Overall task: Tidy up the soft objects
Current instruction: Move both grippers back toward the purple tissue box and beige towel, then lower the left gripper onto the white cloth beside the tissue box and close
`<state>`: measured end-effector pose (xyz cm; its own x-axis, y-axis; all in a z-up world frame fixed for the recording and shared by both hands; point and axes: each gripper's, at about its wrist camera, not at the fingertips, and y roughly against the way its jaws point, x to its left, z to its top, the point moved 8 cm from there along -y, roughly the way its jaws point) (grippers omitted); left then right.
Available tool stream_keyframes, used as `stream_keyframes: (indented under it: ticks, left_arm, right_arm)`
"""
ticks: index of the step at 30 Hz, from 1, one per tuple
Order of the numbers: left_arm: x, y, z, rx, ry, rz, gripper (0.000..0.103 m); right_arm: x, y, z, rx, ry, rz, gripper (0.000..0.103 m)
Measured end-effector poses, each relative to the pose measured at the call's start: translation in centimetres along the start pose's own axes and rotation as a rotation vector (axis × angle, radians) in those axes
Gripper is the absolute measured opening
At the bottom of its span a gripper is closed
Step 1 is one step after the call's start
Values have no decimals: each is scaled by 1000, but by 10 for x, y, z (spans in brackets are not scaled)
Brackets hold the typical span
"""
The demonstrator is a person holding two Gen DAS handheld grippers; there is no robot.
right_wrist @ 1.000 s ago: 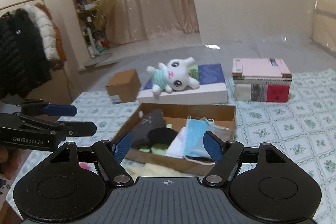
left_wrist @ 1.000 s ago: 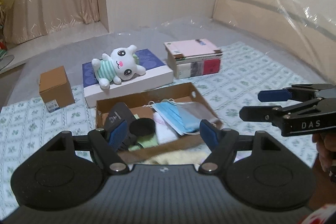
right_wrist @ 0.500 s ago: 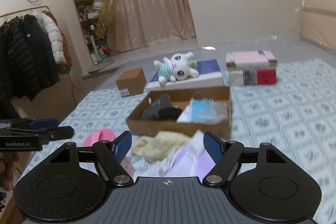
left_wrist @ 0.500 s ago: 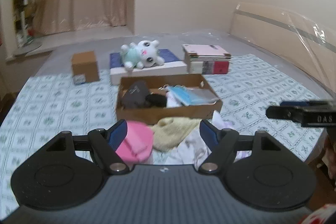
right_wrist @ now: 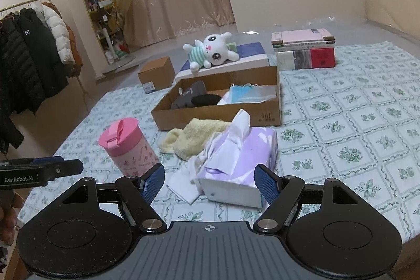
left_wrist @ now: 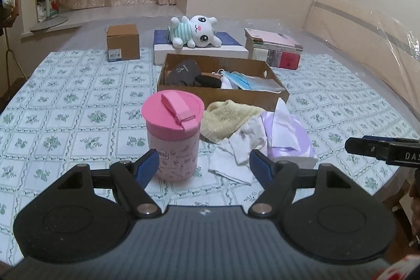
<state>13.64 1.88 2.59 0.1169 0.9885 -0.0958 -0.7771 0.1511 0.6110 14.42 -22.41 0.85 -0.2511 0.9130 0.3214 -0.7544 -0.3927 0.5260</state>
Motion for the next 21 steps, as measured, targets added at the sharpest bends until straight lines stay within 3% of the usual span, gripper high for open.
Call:
stream_keyframes:
  ticks: [21]
  left_arm:
    - [-3,-15,-16,29,-25,10,73]
  right_arm:
    - [-5,-13,-11,41,15,-27,75]
